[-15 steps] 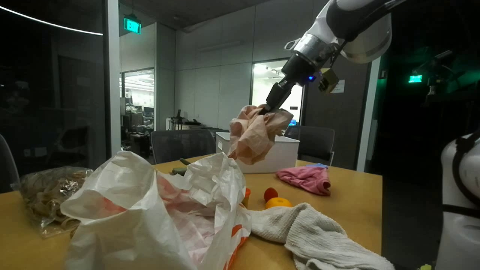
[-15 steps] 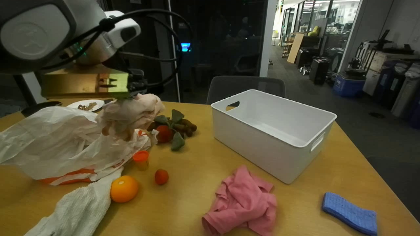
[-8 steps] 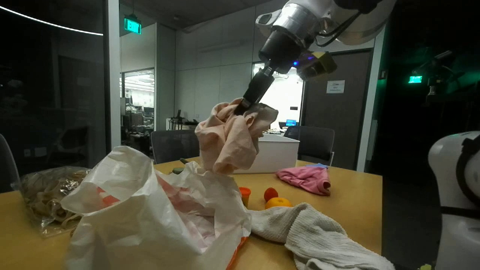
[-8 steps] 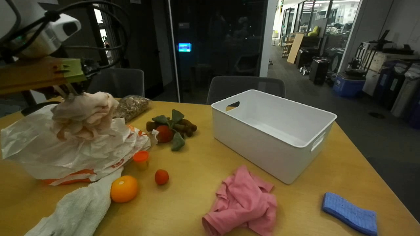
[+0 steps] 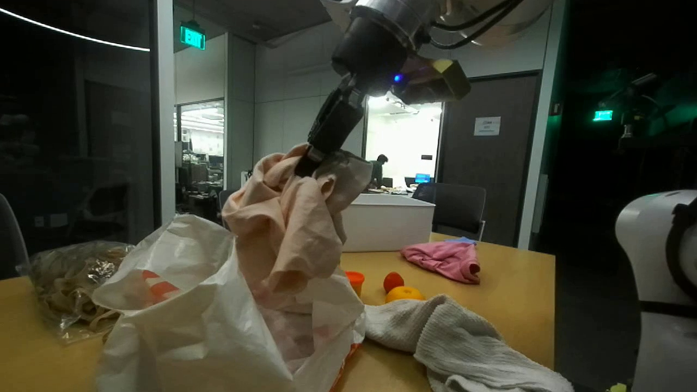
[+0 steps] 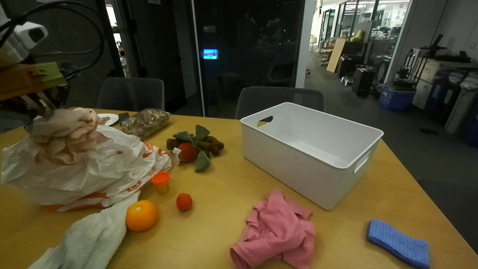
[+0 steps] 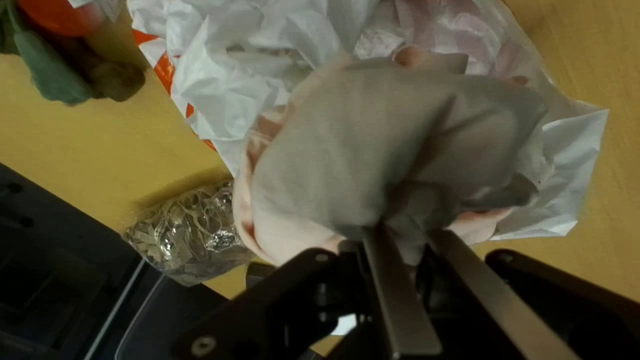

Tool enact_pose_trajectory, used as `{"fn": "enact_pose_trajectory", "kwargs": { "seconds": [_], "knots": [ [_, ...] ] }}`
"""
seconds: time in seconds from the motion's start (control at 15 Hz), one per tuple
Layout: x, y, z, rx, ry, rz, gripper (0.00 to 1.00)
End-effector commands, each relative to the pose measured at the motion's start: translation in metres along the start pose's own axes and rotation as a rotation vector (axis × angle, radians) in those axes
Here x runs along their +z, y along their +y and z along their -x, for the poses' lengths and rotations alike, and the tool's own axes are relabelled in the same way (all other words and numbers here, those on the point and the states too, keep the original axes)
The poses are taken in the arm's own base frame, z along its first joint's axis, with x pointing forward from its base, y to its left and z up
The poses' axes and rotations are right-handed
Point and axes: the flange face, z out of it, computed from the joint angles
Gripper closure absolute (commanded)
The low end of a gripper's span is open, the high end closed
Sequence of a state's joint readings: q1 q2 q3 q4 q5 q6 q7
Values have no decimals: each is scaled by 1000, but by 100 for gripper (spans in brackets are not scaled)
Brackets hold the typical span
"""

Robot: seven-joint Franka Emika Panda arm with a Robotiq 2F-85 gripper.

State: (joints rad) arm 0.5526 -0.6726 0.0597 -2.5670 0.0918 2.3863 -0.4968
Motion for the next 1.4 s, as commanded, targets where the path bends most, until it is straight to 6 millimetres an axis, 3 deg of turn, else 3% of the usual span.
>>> {"fn": "enact_pose_trajectory", "kwargs": {
  "seconds": [0.0, 0.2, 0.6, 0.8, 1.07, 1.33],
  "knots": [
    [-10, -2, -26, -53, 48, 37, 92],
    [6, 6, -23, -43, 24, 21, 92],
    [72, 23, 4, 34, -122, -94, 92],
    [100, 15, 11, 26, -191, -184, 92],
    [117, 1, 7, -67, -154, -266, 92],
    [127, 16, -1, -164, -61, -171, 92]
  ]
}}
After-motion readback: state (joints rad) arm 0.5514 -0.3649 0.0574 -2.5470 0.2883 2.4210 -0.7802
